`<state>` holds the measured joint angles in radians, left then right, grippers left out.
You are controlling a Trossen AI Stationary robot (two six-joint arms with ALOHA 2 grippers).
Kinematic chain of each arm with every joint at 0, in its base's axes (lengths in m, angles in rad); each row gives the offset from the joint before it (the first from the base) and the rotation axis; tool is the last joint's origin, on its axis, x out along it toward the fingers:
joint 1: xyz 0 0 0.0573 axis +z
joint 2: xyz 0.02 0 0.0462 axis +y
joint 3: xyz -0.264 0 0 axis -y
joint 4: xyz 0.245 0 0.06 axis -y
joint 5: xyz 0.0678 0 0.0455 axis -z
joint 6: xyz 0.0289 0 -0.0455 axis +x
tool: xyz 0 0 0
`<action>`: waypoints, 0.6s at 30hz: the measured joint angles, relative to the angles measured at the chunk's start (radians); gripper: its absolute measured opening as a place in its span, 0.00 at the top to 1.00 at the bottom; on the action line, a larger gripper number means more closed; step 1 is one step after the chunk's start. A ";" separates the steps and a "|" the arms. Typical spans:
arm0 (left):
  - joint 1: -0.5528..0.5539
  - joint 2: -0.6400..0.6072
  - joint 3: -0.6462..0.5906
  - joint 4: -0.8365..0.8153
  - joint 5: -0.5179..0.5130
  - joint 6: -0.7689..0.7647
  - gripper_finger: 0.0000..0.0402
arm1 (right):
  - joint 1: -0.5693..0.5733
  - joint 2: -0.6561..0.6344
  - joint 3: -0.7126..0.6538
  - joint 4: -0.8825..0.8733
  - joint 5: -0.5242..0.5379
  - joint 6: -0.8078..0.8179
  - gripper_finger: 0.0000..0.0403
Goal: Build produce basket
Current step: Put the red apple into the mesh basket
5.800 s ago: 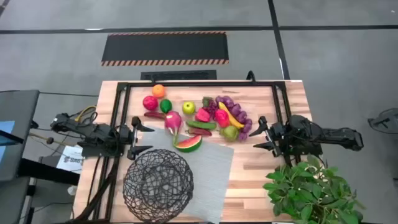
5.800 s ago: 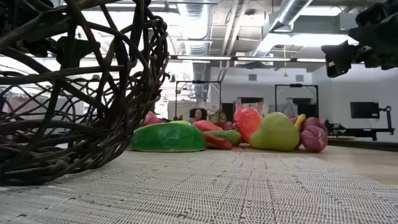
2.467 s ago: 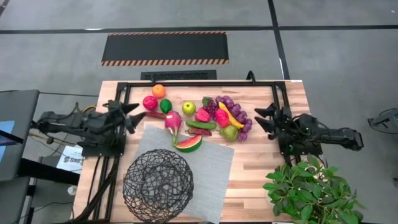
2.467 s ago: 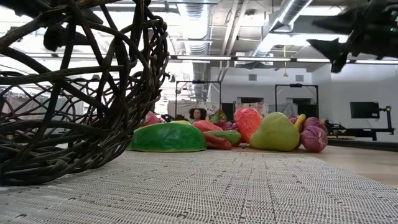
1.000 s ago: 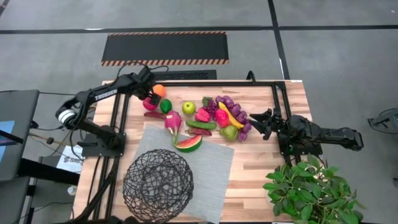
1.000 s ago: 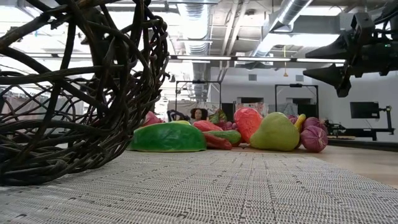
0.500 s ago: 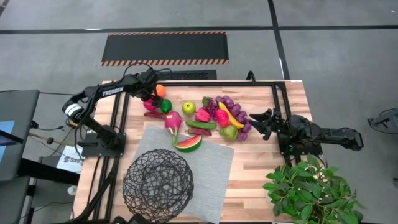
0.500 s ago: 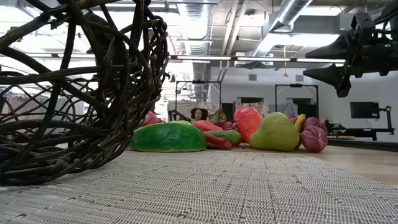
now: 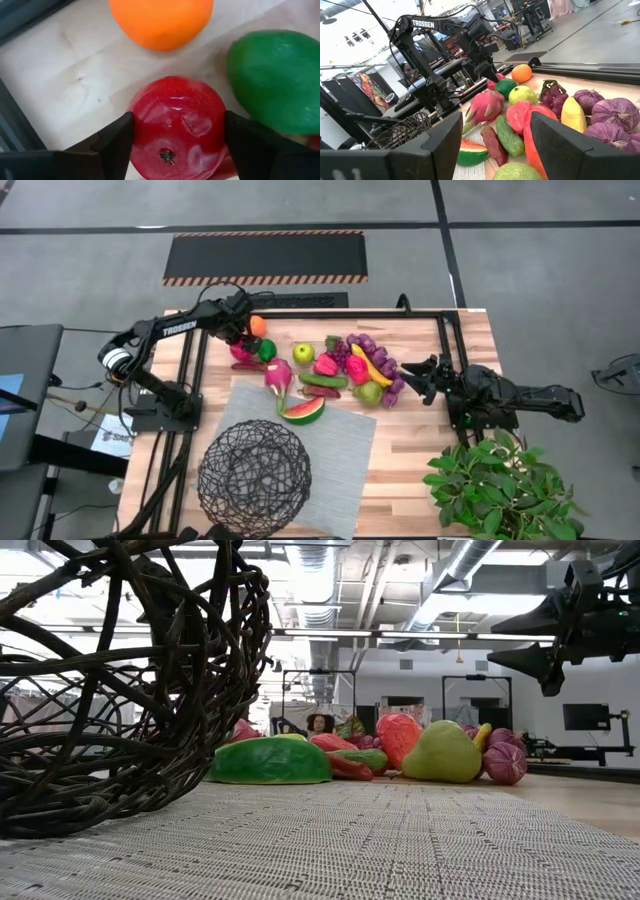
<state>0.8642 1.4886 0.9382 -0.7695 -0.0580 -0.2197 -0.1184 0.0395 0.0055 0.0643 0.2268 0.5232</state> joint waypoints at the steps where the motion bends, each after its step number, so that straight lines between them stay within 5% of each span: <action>1: 0.000 -0.009 0.004 0.003 0.006 -0.003 0.38 | 0.000 0.000 0.000 0.000 0.000 0.000 0.37; 10: -0.001 -0.131 0.006 -0.020 0.062 -0.011 0.38 | 0.000 0.000 0.000 -0.001 0.000 0.000 0.37; 18: -0.022 -0.355 0.007 -0.035 0.331 -0.032 0.38 | 0.000 0.000 0.000 -0.001 0.001 0.000 0.37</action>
<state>0.8421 1.1338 0.9455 -0.8048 0.2730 -0.2516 -0.1184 0.0395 0.0055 0.0633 0.2276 0.5232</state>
